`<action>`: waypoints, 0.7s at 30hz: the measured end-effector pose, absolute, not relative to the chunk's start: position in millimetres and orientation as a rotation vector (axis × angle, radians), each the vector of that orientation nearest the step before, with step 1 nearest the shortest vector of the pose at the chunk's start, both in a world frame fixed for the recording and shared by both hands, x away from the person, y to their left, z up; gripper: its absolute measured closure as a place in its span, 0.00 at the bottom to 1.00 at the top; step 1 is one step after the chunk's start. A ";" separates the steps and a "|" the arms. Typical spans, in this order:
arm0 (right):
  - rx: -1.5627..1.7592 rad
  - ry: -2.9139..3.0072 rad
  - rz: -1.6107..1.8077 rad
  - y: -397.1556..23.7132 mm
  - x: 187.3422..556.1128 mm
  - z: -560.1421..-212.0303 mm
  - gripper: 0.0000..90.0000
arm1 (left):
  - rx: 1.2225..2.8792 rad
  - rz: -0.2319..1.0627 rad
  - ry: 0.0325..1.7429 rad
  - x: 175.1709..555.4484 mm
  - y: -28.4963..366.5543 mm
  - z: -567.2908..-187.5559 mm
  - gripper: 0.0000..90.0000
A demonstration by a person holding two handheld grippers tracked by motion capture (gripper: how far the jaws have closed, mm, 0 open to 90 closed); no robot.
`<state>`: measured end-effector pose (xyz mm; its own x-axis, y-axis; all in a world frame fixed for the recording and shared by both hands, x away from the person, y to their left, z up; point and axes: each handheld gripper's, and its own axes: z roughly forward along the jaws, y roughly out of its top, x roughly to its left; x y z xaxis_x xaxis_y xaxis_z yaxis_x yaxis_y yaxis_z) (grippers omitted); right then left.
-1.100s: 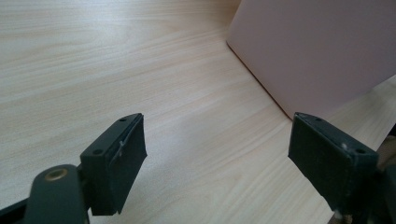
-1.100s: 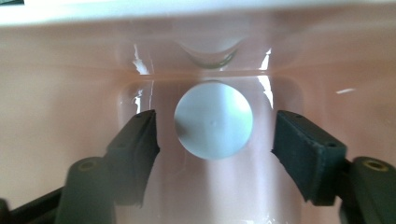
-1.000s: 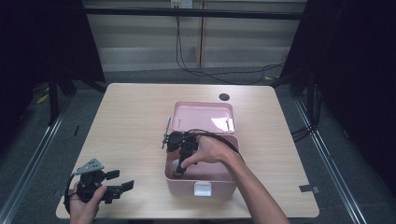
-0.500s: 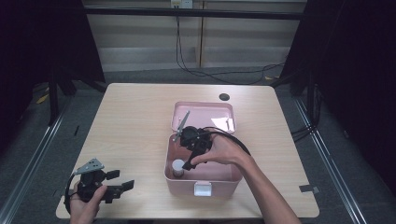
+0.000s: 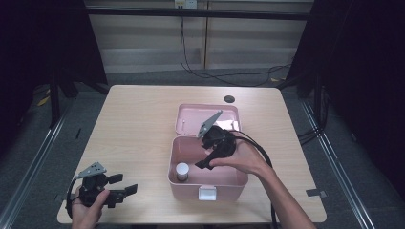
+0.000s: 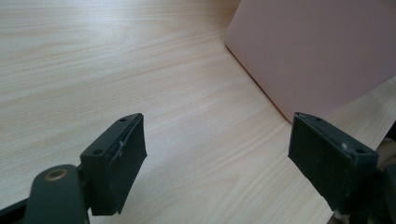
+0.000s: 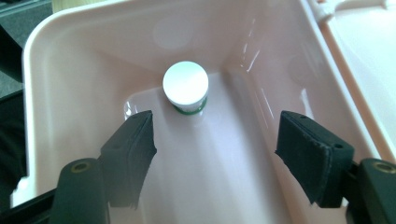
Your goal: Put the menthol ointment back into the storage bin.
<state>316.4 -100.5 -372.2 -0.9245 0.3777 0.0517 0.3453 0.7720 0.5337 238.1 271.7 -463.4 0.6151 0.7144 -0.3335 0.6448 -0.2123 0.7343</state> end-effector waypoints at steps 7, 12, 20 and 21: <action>0.702 2.749 1.005 -132.2 305.2 -368.4 0.31 | 1.916 0.096 1.081 238.3 271.7 -463.5 0.21; 0.821 2.608 1.100 -159.4 292.5 -370.8 0.31 | 1.913 0.094 1.088 238.3 271.6 -464.0 0.21; 0.972 2.380 1.218 -208.8 268.2 -369.7 0.31 | 1.899 0.093 1.088 237.4 272.1 -463.9 0.21; 0.972 2.380 1.218 -208.8 268.2 -369.7 0.31 | 1.899 0.093 1.088 237.4 272.1 -463.9 0.21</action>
<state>268.2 -208.8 -369.7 -0.7281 0.6842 0.0417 0.4340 0.4131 0.8006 237.4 272.1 -463.9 0.6069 0.7154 -0.3463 0.6464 -0.1909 0.7387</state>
